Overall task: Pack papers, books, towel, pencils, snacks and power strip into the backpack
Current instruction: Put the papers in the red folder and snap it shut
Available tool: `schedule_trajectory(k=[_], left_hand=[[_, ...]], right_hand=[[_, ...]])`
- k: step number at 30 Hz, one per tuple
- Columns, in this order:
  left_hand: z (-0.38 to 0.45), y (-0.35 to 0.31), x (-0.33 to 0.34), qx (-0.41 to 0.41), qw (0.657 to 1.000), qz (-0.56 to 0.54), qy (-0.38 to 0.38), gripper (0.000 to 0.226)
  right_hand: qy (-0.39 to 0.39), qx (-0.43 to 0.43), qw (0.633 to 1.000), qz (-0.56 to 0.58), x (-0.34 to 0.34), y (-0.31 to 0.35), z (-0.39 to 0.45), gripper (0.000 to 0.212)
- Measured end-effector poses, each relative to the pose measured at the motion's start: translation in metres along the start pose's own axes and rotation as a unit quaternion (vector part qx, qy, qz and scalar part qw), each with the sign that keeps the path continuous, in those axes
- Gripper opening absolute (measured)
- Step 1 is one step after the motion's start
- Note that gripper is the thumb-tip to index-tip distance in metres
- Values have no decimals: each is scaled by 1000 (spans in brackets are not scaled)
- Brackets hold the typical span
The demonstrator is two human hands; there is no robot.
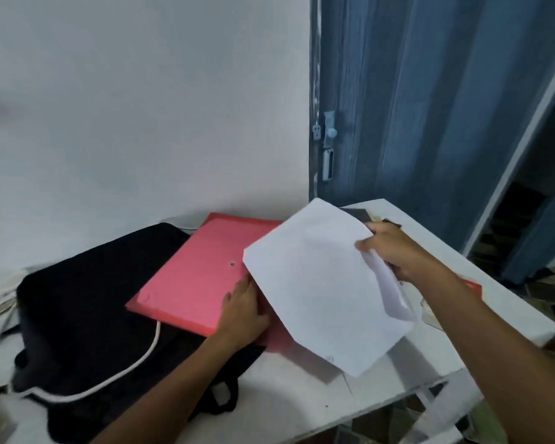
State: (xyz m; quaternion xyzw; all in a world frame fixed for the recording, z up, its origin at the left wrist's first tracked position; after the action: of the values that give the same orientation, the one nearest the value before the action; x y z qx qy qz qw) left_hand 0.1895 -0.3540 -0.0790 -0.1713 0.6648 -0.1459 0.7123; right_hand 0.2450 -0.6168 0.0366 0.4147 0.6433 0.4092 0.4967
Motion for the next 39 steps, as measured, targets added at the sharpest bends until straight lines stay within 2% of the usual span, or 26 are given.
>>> schedule_trajectory(k=[3,6,9,16,19,22,25,30,34,36,39], left_hand=[[-6,-2,-17,6,998,-63,3,106],[-11,-2,-27,4,997,-72,11,114],[-12,0,-33,19,997,-75,5,119],[-18,-9,-45,47,997,-61,-5,118],[-20,-11,-47,47,997,-53,-5,119],[-19,-11,-49,46,998,-46,-2,119],[-18,-9,-52,43,998,-47,-2,109],[-19,-13,-63,35,996,-78,-14,70],[-18,-7,-71,7,995,-96,-4,72],[-17,-4,-75,3,995,-99,9,70],[-18,6,-80,-10,994,-102,35,63]], right_hand=[[18,43,996,-72,-6,-26,8,21],[36,47,992,-113,-11,-31,14,22],[74,41,993,-77,-9,-22,19,21],[91,19,996,-15,2,-6,29,21],[70,30,997,-16,11,-8,35,20],[2,38,999,-30,19,-11,39,18],[-46,43,998,7,37,-15,36,21],[-101,40,989,103,67,-15,41,26],[-142,27,982,125,85,-13,39,26],[-126,11,988,93,90,-12,42,21],[7,53,997,58,95,-18,44,23]])
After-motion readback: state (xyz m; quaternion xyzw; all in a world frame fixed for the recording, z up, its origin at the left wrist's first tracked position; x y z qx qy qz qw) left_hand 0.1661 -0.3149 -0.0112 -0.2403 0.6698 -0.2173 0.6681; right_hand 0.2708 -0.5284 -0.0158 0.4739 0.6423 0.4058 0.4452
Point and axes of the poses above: each hand's wrist, its own z-axis towards the middle knuckle, its own x-axis out of the palm, y = z × x, the point moved 5 cm from there along z, towards the middle knuckle, and after that the axes turned 2 degrees about -x, right-handed, at the moved point
